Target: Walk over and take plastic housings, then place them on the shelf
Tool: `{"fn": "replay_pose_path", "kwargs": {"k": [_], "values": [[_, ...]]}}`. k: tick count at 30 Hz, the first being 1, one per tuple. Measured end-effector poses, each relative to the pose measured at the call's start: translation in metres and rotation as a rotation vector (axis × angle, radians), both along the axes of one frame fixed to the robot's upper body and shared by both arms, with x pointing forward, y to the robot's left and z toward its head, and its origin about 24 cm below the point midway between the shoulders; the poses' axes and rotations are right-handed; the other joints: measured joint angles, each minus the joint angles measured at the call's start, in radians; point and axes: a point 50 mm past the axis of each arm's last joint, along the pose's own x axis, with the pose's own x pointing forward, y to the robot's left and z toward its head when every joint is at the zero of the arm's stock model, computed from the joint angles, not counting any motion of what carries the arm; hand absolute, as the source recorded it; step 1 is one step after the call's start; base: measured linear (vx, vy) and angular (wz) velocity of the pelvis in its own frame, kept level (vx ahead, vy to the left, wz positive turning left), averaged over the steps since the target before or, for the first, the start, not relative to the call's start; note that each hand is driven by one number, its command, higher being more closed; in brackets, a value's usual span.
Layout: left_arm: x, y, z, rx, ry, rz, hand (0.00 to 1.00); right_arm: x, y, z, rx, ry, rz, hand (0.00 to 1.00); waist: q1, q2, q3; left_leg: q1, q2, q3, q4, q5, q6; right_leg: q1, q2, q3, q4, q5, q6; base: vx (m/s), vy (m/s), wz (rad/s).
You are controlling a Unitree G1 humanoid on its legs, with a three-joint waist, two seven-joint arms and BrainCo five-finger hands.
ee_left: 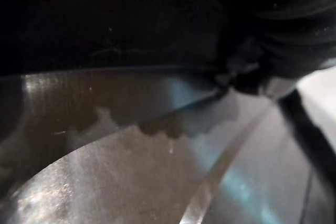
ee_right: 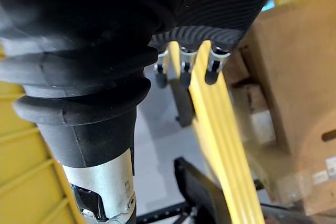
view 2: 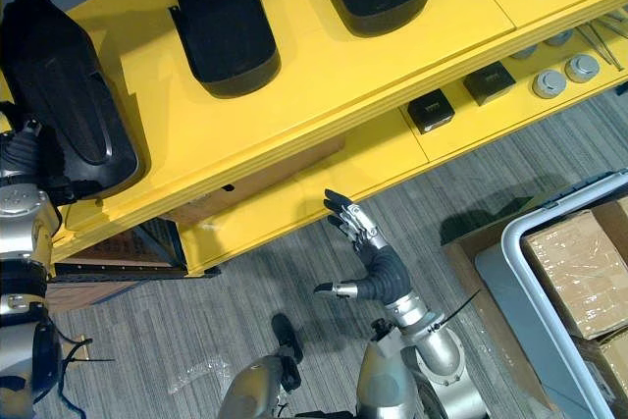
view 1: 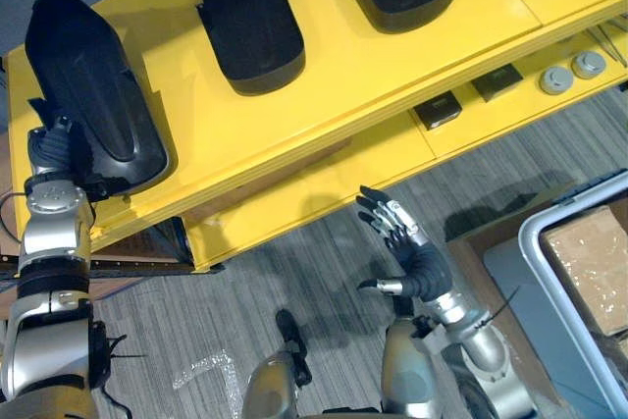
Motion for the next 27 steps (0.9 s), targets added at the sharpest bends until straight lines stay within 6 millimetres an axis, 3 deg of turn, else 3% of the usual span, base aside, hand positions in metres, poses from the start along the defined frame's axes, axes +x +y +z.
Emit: {"fn": "replay_pose_path", "kwargs": {"k": [8,9,27], "values": [[0.003,0.003,0.016,0.018,0.019,0.018,1.0,0.001,0.002,0.001,-0.009,-0.001,0.011,0.0,0.004,0.004,0.019,-0.014,-0.005,-0.005,-0.007,0.015,-0.004,-0.036,-0.005,-0.001,0.058,-0.028,-0.001,0.01,-0.013,0.04],[0.004,0.002,0.015,0.016,0.025,0.018,0.0,0.002,0.002,0.002,-0.008,-0.002,0.004,0.0,0.004,0.004,0.019,-0.014,-0.005,-0.004,-0.006,0.015,-0.004,-0.036,-0.005,-0.001,0.06,-0.028,-0.001,0.0,0.0,0.0],[0.001,0.008,0.004,-0.007,0.084,0.087,0.0,0.003,0.002,0.001,-0.011,0.008,0.001,0.0,0.001,0.004,0.019,-0.012,-0.004,-0.003,0.008,0.015,-0.005,-0.033,-0.008,-0.001,0.072,-0.028,-0.001,0.0,0.0,0.0]]}}
